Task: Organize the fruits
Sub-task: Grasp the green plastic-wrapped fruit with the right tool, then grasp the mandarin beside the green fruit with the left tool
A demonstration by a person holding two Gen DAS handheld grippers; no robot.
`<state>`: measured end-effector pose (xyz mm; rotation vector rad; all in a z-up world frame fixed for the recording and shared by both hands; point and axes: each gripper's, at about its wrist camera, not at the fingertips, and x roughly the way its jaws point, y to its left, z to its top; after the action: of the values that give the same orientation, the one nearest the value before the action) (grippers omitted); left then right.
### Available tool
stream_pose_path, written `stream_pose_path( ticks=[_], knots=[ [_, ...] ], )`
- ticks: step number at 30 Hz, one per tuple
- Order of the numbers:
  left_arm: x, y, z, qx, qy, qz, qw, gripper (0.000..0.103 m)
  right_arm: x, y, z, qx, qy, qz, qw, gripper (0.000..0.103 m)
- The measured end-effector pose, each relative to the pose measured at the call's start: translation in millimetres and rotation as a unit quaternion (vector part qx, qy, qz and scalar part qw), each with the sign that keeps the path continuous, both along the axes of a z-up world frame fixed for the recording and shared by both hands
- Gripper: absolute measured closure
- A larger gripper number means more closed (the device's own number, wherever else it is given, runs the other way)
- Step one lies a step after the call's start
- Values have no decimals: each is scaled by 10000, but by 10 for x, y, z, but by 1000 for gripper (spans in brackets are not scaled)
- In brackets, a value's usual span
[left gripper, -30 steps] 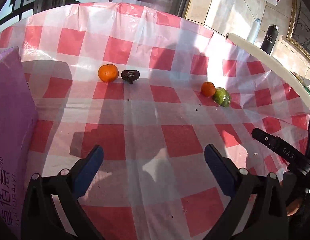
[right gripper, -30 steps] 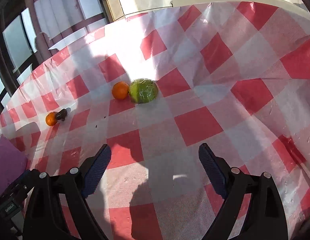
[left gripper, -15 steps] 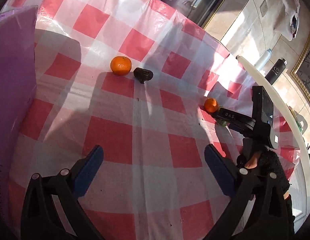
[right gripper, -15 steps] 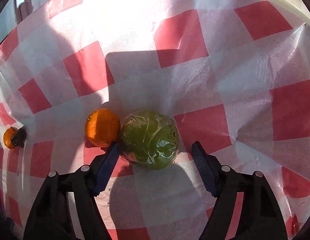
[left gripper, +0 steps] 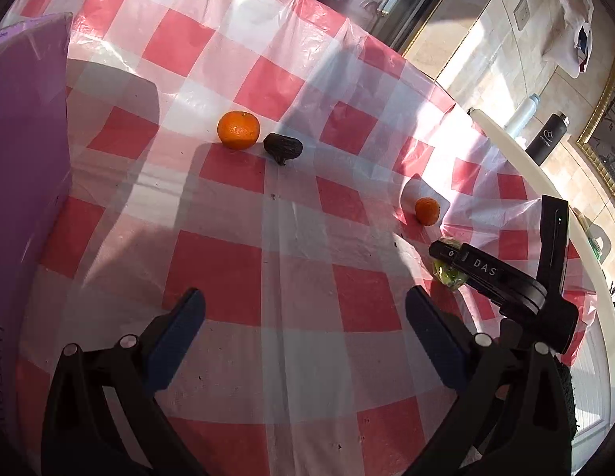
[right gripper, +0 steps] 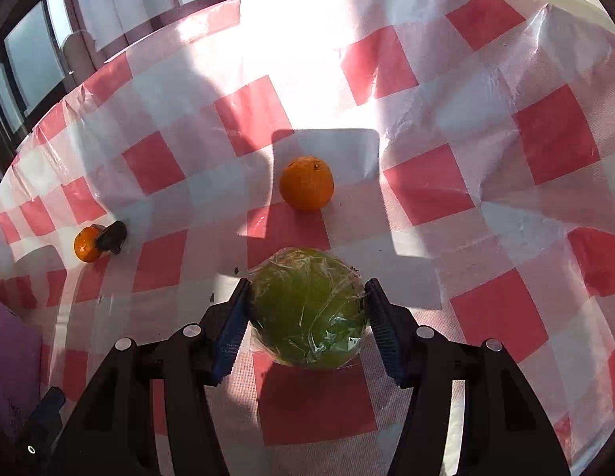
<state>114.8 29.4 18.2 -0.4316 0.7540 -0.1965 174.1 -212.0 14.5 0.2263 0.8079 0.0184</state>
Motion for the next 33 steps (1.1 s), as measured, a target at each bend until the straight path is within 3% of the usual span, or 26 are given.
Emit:
stream_pose_path(
  ticks=[5, 10, 15, 20, 26, 30, 32, 33],
  knots=[
    [37, -3, -36, -44, 124, -128, 9998, 2, -500, -144, 40, 803, -449, -47, 9957, 46],
    [39, -54, -50, -78, 219, -427, 9988, 2, -423, -326, 41, 1274, -575, -251, 9899, 46],
    [353, -392, -17, 568, 210, -647, 9961, 2, -437, -545, 16, 1547, -840, -852, 9807, 46],
    [945, -1109, 15, 1120, 178, -1007, 9884, 2, -476, -732, -40, 1916, -957, -1280, 9684, 46],
    [1582, -1838, -7, 1725, 167, -1429, 9745, 4, -488, -698, -10, 1717, -1061, -1460, 9685, 46],
    [1908, -2028, -63, 1908, 330, -1489, 9697, 13, -486, -717, -25, 1744, -1039, -1418, 9689, 46],
    [1976, -2085, -80, 2103, 273, -1516, 9654, 23, -483, -729, -33, 1785, -1012, -1422, 9683, 46],
    [1979, -2107, -86, 2207, 220, -1579, 9622, 34, -481, -724, -33, 1778, -1010, -1414, 9686, 46]
  ],
)
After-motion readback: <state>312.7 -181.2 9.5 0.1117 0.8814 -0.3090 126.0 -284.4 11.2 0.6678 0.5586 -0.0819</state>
